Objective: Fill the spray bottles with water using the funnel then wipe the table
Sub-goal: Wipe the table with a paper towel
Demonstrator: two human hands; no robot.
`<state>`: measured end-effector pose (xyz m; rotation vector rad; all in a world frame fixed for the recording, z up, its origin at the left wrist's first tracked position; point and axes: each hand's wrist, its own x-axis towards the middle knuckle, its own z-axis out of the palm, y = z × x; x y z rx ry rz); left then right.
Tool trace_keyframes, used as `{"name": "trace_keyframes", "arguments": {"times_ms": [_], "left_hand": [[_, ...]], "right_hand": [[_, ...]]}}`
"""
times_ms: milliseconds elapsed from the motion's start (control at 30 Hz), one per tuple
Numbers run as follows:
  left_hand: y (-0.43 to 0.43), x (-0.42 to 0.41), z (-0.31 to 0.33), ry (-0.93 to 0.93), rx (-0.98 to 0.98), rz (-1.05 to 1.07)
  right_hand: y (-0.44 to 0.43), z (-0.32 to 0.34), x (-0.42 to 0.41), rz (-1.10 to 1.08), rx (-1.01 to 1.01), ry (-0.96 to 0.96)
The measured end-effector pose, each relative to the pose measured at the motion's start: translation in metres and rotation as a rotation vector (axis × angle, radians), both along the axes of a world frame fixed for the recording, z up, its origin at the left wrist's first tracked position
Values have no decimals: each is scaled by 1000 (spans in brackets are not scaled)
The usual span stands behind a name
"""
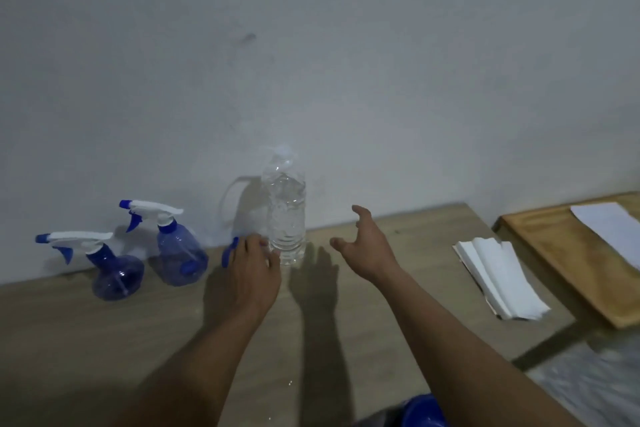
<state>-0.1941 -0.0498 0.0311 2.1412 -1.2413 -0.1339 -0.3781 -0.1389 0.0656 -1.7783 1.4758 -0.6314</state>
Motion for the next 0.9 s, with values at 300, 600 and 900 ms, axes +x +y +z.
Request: {"name": "trace_keyframes", "arguments": {"times_ms": [300,600,900], "left_hand": [[-52,-118,14,-13,-31,-550],[-153,-253,-2,-127,106,-918],[-219,-368,-49,-275,191,-1126]], "right_hand": [[21,13,-138,-283,12,190],[-5,-30,-270,-506,77,336],[-40,-90,-333,-534,114,441]]}}
